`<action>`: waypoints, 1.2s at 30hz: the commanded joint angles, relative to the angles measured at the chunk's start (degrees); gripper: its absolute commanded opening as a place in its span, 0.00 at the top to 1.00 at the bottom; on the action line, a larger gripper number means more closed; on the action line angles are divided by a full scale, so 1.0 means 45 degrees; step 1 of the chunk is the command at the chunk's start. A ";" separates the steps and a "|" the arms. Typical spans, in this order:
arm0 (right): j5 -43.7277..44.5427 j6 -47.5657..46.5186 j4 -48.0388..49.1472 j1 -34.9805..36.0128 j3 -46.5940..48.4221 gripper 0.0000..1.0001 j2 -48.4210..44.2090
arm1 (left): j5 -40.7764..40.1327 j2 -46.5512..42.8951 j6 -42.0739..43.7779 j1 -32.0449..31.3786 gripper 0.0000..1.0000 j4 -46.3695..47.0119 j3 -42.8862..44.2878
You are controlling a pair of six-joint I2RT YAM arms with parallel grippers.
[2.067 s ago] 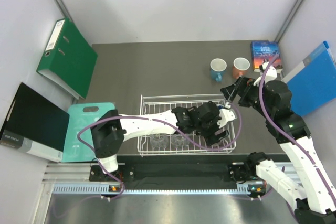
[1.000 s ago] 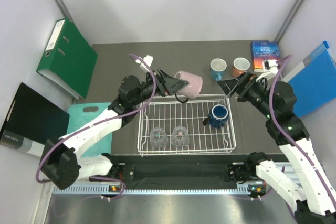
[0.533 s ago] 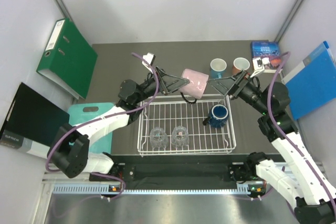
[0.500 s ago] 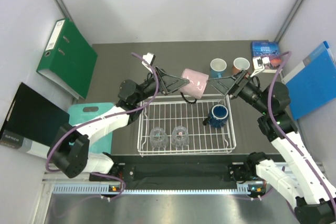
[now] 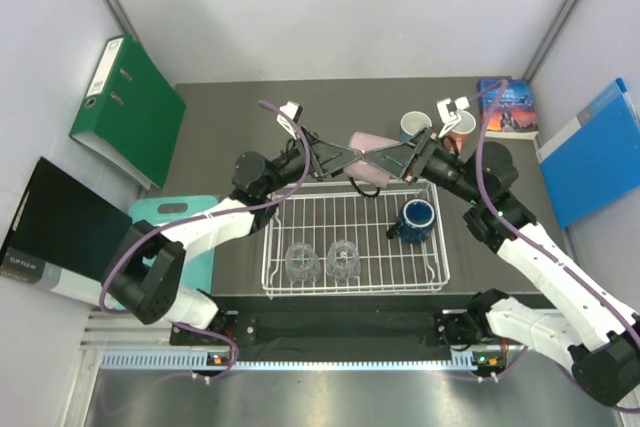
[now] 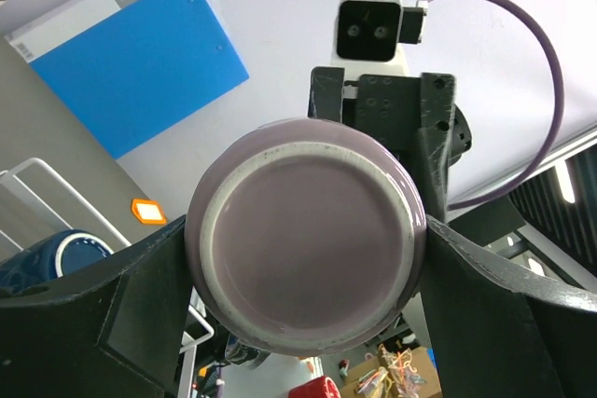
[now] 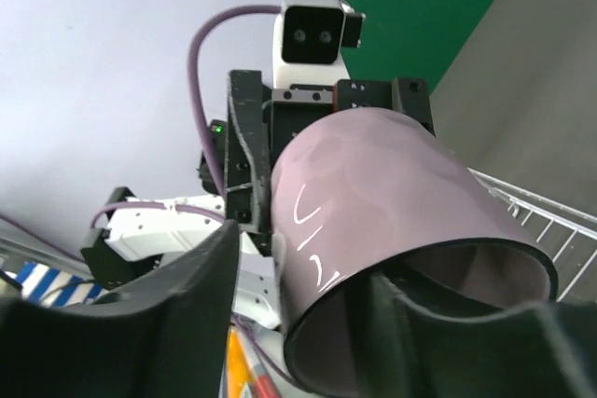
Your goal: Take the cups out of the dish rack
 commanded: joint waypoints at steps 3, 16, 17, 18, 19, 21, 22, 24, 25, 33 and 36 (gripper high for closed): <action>0.0639 -0.0160 0.1433 0.0935 0.1016 0.63 0.0776 | 0.0405 0.0206 -0.0344 -0.0244 1.00 0.2057 0.0397; 0.0620 -0.1662 -0.0323 0.1053 0.1252 0.52 0.0095 | 0.0229 0.0558 -0.0208 -0.0204 1.00 0.2078 0.0689; 0.0600 -0.1857 -0.0479 0.1053 0.1232 0.56 -0.0003 | 0.0229 0.0597 -0.0227 -0.0204 1.00 0.2078 0.0786; 0.0600 -0.1955 -0.0771 0.1053 0.1193 0.59 -0.0043 | 0.0210 0.0655 -0.0208 -0.0224 1.00 0.2078 0.0826; 0.0580 -0.2034 -0.0909 0.1053 0.1115 0.61 -0.0120 | 0.0190 0.0714 -0.0227 -0.0205 1.00 0.2078 0.0865; 0.0600 -0.2210 -0.1202 0.1053 0.0978 0.64 -0.0316 | 0.0170 0.0791 -0.0266 -0.0204 1.00 0.2078 0.1002; 0.0600 -0.2191 -0.1242 0.1053 0.0804 0.65 -0.0413 | 0.0170 0.0831 -0.0247 -0.0204 1.00 0.2097 0.1041; 0.0658 -0.2172 -0.1204 0.1034 0.0588 0.69 -0.0706 | 0.0171 0.0889 -0.0266 -0.0185 1.00 0.2059 0.1119; 0.0697 -0.2191 -0.1242 0.1053 0.0490 0.69 -0.0804 | 0.0093 0.0890 -0.0266 -0.0185 1.00 0.2058 0.1119; 0.0893 -0.2698 -0.2160 0.1033 0.0567 1.00 -0.1156 | 0.0053 0.0987 -0.0325 -0.0185 1.00 0.1941 0.1275; 0.1127 -0.2854 -0.2394 0.1033 0.0782 1.00 -0.1137 | 0.0092 0.0949 -0.0344 -0.0185 0.79 0.1590 0.1237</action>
